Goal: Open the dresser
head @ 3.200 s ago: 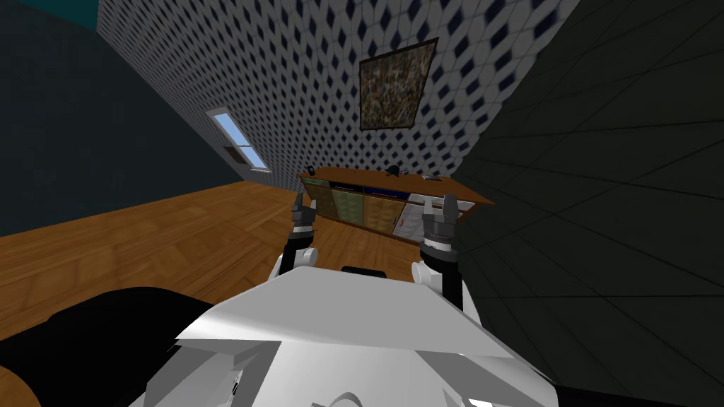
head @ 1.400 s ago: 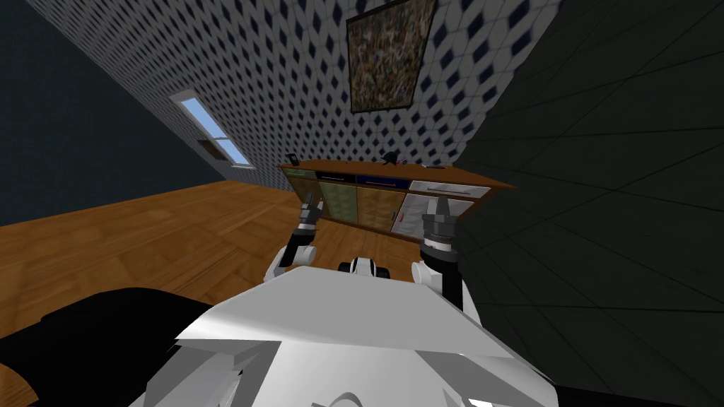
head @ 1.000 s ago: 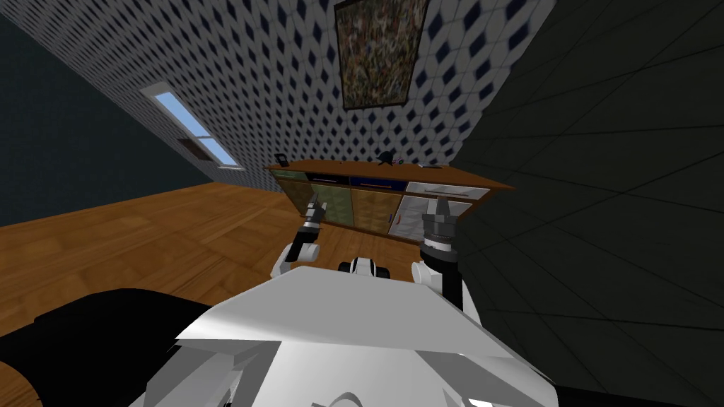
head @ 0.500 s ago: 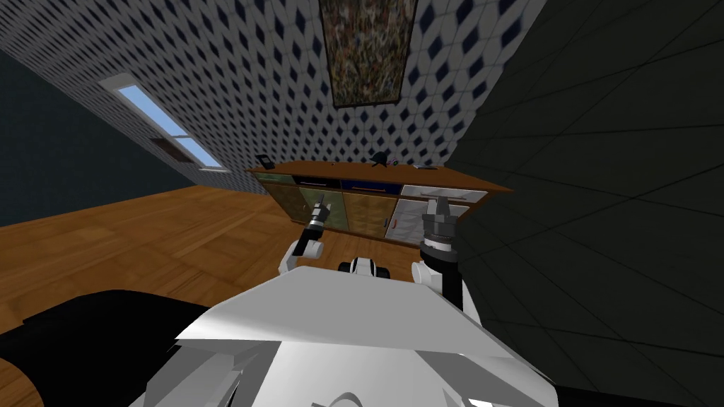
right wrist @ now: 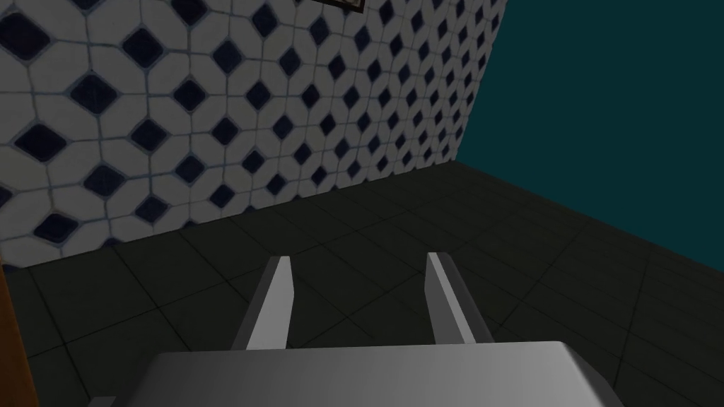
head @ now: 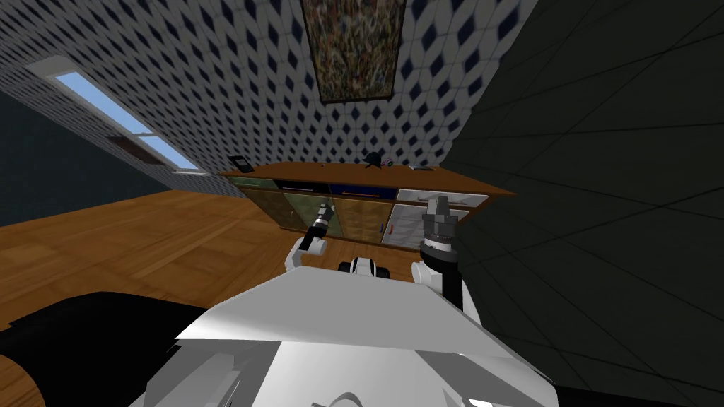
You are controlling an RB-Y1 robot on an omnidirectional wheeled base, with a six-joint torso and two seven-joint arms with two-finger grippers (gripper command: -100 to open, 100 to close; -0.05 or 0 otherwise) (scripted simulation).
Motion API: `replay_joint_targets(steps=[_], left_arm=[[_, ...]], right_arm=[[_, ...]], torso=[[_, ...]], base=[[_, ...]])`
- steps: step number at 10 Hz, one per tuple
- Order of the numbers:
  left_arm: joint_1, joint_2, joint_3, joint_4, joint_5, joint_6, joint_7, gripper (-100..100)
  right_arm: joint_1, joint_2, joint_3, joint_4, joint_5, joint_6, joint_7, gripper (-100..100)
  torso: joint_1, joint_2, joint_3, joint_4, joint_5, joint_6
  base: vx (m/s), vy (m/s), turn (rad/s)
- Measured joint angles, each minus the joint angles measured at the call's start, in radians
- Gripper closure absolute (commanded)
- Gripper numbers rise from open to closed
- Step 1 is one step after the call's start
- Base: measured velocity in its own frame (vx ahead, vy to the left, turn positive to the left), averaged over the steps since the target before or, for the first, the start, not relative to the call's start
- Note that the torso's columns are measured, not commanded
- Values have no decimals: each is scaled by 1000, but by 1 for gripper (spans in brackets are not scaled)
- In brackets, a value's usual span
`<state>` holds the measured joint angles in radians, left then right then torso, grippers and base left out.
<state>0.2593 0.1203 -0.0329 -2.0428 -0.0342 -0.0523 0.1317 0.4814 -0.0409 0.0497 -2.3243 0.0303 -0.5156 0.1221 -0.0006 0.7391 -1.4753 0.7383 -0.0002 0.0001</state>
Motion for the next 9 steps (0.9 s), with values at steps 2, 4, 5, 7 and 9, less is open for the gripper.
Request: replay_joint_targets(steps=[2, 4, 5, 7, 9], left_arm=[[-25, -7, -11, 34, -3, 30, -3, -100], [-43, -20, -19, 44, -6, 64, -5, -100], [-44, -21, -19, 45, -6, 68, -6, -100], [-60, -9, 25, 66, 2, 71, 2, -100], [-94, 21, 87, 106, 19, 75, 16, -100]], right_arm=[[0, 0, 0, 0, 0, 0, 0, 0], [0, 0, 0, 0, 0, 0, 0, 0], [0, 0, 0, 0, 0, 0, 0, 0], [-1, 0, 0, 0, 0, 0, 0, 0], [-1, 0, 0, 0, 0, 0, 0, 0]], torso=[[1, -1, -1, -1, 0, 0], [2, 2, 1, 1, 1, 0], [2, 4, 2, 1, 1, 0], [-1, 6, 3, 2, 0, 0], [0, 0, 0, 0, 0, 0]], base=[[167, -49, -51], [100, -16, -42], [-15, -9, -283], [-86, -39, -230], [-86, -51, -276]])
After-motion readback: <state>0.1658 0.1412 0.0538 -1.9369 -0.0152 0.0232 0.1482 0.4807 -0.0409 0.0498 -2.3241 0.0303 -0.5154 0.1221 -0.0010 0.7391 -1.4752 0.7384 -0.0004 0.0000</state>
